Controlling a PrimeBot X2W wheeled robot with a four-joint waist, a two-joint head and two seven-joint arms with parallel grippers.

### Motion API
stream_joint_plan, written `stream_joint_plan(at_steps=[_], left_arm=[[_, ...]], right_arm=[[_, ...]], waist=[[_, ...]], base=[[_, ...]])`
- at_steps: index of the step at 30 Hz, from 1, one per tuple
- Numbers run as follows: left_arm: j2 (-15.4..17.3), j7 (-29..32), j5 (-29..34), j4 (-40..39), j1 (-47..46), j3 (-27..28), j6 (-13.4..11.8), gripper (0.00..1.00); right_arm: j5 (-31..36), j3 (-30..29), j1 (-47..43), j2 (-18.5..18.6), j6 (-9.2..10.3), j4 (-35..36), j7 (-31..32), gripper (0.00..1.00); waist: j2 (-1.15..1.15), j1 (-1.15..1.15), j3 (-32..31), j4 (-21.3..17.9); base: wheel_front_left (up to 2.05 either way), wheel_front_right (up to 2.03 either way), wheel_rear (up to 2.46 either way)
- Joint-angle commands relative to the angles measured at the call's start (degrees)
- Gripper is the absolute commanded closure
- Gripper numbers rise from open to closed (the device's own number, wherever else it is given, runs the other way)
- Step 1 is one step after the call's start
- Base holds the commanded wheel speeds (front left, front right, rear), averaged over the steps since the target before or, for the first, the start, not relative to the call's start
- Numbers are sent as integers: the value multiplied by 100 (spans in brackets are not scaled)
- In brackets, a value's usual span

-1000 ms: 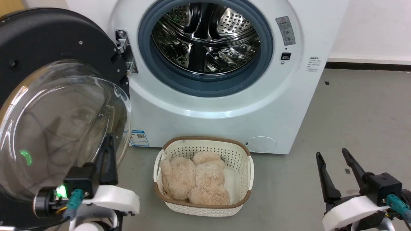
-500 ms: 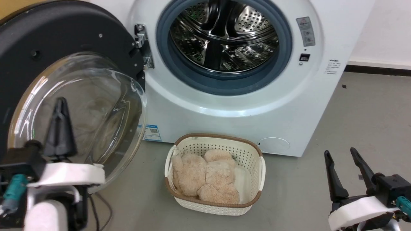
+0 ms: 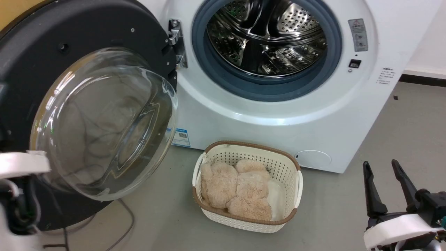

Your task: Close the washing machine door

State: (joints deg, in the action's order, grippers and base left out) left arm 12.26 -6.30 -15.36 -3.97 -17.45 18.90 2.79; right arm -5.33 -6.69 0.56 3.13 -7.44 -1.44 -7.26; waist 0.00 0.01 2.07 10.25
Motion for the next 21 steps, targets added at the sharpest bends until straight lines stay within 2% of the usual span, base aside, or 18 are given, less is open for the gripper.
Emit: stream_joint_plan(at_steps=[1, 11, 17, 21], left_arm=[[90, 11, -149, 81, -158, 137, 48, 100], [708, 255, -872, 945, -623, 797, 104, 100], [956, 967, -1426, 1656, -810, 1051, 32, 100], [1107, 1552, -1941, 2077, -903, 1238, 87, 100]], right_arm=[[-52, -32, 23, -12, -2, -17, -58, 0], [-80, -159, 58, -15, -3, -62, -177, 0], [-94, -236, 80, -16, -3, -102, -249, 0], [-106, -275, 98, -17, -3, -127, -297, 0]], waist=[[0, -1, 27, 45], [0, -1, 134, 244], [0, -1, 192, 346], [0, -1, 225, 400]], base=[[0, 0, 0], [0, 0, 0], [0, 0, 0], [0, 0, 0]])
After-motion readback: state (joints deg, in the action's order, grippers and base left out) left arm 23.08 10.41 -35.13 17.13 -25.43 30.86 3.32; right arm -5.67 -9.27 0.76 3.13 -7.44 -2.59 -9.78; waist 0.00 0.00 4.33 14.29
